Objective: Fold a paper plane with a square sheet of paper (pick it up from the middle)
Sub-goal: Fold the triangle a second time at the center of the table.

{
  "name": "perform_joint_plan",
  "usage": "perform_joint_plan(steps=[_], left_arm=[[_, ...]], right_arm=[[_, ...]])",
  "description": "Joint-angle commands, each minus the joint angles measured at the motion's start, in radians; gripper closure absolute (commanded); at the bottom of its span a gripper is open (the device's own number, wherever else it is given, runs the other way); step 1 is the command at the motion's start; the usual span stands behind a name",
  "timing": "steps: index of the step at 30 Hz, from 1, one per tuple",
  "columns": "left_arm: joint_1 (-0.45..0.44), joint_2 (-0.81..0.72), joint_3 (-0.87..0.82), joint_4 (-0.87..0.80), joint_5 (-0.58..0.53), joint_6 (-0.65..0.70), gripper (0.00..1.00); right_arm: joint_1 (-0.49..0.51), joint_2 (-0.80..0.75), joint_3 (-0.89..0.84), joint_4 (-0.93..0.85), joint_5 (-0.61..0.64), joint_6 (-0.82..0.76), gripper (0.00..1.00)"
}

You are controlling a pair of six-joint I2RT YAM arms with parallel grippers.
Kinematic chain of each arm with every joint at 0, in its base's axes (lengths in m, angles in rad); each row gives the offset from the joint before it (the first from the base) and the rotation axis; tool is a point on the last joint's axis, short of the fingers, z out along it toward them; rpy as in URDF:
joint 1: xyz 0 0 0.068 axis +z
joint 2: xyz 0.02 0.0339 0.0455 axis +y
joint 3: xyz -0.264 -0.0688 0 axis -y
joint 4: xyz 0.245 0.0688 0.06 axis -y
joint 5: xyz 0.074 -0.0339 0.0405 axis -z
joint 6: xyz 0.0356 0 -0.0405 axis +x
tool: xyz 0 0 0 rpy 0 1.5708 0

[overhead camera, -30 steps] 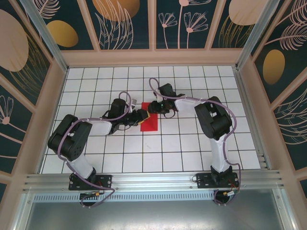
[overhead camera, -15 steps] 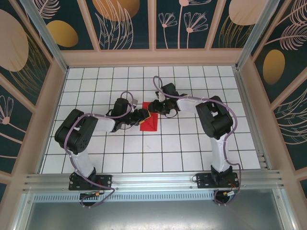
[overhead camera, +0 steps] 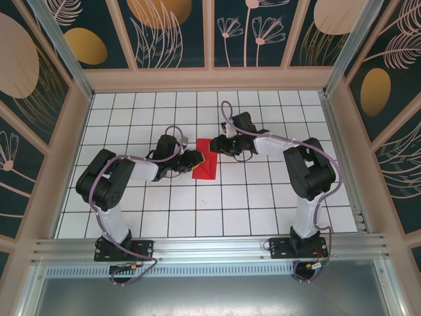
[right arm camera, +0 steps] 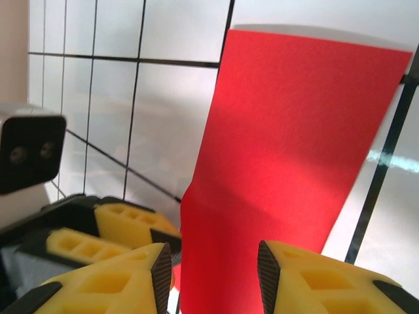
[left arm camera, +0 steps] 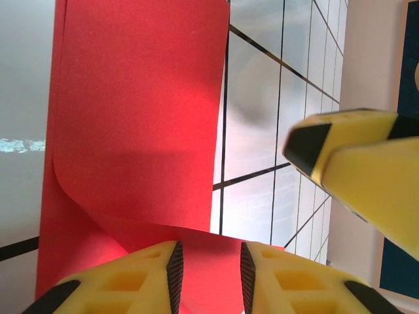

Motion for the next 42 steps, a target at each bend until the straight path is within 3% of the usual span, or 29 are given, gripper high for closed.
perform_joint_plan(steps=[1,8,16,28,42], left_arm=[[-0.003,0.016,0.025,-0.009,-0.005,0.022,0.69],[-0.004,0.021,0.026,-0.01,-0.003,0.02,0.73],[-0.003,0.021,0.025,-0.014,-0.005,0.018,0.74],[-0.004,0.004,0.03,0.001,0.014,0.01,0.71],[-0.006,-0.008,0.04,0.046,0.058,0.002,0.65]], right_arm=[[0.006,-0.043,-0.031,-0.003,-0.046,-0.039,0.56],[0.036,-0.011,-0.008,-0.029,-0.054,-0.071,0.58],[0.059,0.009,0.0,-0.05,-0.05,-0.091,0.67],[0.058,0.003,-0.021,-0.057,0.045,-0.107,0.9],[0.047,0.035,-0.041,-0.05,0.132,-0.096,0.92]])
